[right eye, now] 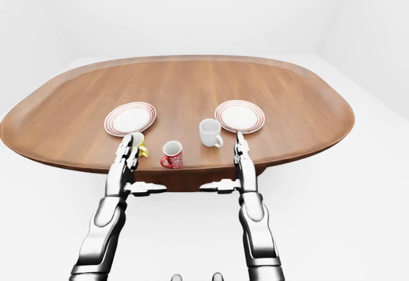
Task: Put the red mug on the left plate.
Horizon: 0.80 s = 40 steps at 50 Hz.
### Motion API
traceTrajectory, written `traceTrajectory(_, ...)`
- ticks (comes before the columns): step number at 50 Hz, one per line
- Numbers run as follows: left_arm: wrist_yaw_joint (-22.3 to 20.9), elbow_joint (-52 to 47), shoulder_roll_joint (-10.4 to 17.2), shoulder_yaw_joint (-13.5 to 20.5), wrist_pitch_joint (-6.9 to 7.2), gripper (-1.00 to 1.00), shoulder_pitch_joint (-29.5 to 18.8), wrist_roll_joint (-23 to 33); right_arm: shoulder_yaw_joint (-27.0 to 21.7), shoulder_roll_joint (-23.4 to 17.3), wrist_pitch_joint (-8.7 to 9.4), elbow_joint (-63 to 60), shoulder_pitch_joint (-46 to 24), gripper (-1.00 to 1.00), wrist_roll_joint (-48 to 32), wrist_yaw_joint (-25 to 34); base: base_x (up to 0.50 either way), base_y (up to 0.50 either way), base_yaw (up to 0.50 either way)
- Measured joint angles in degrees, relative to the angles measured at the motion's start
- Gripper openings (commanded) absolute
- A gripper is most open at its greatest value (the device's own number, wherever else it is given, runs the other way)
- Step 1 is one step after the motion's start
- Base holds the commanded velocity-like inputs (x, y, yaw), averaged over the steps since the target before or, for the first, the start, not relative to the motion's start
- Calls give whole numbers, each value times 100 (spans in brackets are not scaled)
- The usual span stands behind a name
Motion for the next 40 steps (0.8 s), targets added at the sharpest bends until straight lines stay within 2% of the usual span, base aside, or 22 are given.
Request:
traceTrajectory(34,-119,-11,57,110,24,100,9,-41,-54,-53,-98,87,-8,100,-15,225,0,0,0)
traceTrajectory(37,-120,-531,52,86,183,100,229,-23,-42,-62,257,-651,291,100,-16,224,0,0,0)
traceTrajectory(40,-126,-937,45,72,304,100,396,-5,-40,-62,530,-1234,519,100,-24,231,0,0,0)
